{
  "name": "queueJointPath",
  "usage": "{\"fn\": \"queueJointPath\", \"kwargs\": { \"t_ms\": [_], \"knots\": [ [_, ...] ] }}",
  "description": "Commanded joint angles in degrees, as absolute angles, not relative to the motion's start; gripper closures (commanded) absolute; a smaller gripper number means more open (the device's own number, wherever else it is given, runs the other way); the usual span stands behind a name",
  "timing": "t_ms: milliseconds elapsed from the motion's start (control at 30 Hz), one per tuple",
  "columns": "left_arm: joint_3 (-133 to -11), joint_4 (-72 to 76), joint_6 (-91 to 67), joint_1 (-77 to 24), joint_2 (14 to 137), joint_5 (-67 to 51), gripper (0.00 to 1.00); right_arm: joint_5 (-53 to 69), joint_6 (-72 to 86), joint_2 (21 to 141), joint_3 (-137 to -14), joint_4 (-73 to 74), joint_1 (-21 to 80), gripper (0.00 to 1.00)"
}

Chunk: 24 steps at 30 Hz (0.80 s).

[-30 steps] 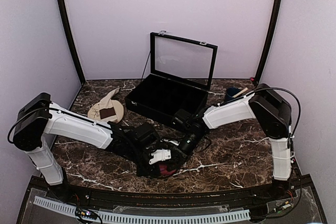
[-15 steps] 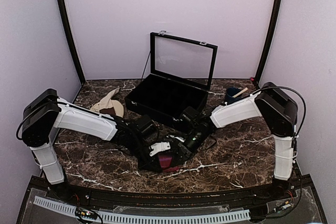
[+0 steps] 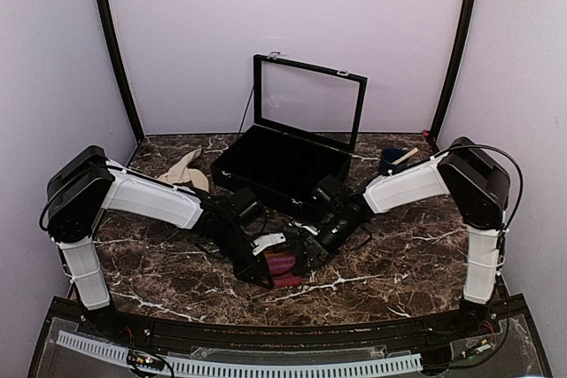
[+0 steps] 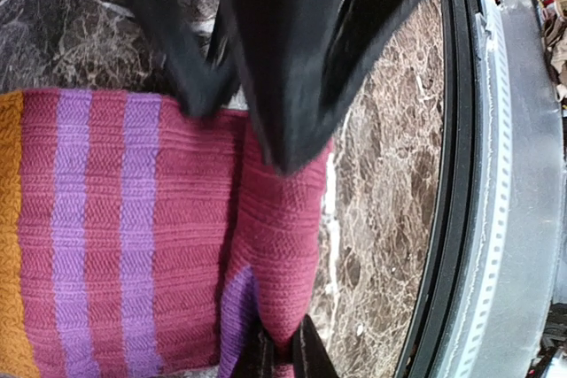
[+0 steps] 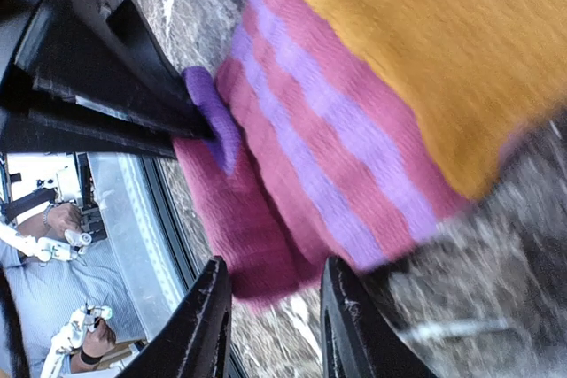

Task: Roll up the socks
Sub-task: Roll the sock at the center of the board.

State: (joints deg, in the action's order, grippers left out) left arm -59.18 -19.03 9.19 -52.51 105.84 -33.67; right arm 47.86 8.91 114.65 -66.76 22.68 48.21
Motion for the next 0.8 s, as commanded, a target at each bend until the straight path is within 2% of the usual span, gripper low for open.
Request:
{"fn": "queueJointPath", "kwargs": {
  "t_ms": [0, 400, 767],
  "knots": [
    [-58.97, -23.27, 8.01, -51.38, 108.26, -33.46, 1.0, 46.52, 9.41, 111.22, -64.08, 21.43, 46.42, 0.67],
    [-61.71, -26.4, 7.32, -48.8, 111.68, -39.05, 1.0, 43.73, 8.55, 106.8, -60.62, 18.63, 45.15, 0.67],
    [-62.23, -27.71, 5.57, -46.81, 113.94, -44.9, 1.0, 25.45, 5.01, 96.99, -53.0, 13.49, 46.01, 0.67]
  ]
}}
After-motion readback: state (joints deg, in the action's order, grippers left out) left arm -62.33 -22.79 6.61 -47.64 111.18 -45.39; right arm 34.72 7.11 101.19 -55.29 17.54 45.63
